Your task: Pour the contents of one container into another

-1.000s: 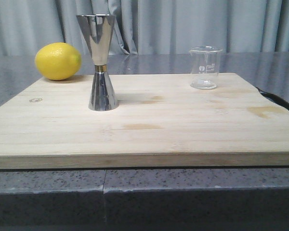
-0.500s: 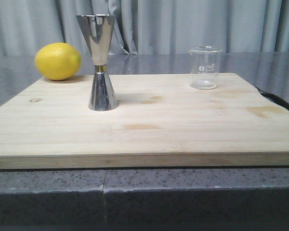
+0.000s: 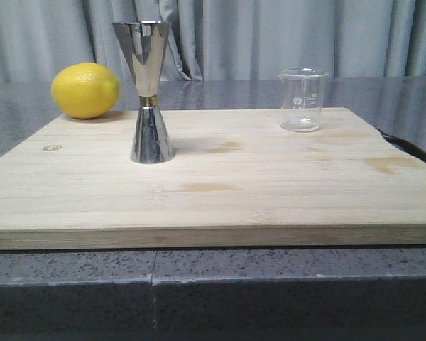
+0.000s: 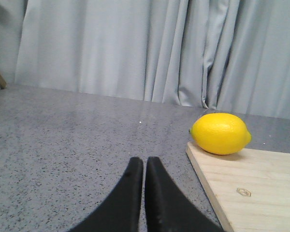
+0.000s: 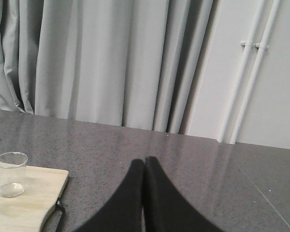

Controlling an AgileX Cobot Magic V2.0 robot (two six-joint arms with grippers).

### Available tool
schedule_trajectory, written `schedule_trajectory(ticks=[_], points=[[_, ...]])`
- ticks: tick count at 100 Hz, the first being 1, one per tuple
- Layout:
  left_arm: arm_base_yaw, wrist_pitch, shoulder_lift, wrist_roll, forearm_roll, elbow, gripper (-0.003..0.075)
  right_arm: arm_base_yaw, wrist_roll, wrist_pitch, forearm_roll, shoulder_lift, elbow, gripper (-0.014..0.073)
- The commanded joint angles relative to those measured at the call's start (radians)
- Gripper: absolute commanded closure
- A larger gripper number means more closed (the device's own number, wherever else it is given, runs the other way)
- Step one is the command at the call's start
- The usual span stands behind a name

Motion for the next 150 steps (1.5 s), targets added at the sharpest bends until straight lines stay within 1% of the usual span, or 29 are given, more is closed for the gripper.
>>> schedule_trajectory(ticks=[1, 115, 122, 130, 141, 150], points=[[-0.012, -0.084, -0.028, -0.011, 0.024, 0.039, 0.0739, 0.001, -0.007, -0.082, -0.011, -0.015, -0.019, 0.0666], [-0.012, -0.084, -0.028, -0.011, 0.032, 0.038, 0.0739, 0.001, -0.007, -0.082, -0.011, -0.015, -0.017, 0.0666], [-0.012, -0.084, -0.028, -0.011, 0.032, 0.038, 0.0739, 0.001, -0.005, -0.088, -0.007, -0.015, 0.014, 0.0666], [-0.012, -0.084, -0.028, -0.011, 0.032, 0.038, 0.0739, 0.001, 0.027, -0.122, -0.007, -0.015, 0.098, 0.0666], [-0.012, -0.084, -0.028, -0.011, 0.032, 0.038, 0.0739, 0.001, 0.123, -0.282, -0.007, -0.015, 0.256, 0.0666], [-0.012, -0.084, -0.028, -0.011, 0.032, 0.038, 0.0739, 0.001, 0.162, -0.416, -0.007, -0.015, 0.385, 0.0666]])
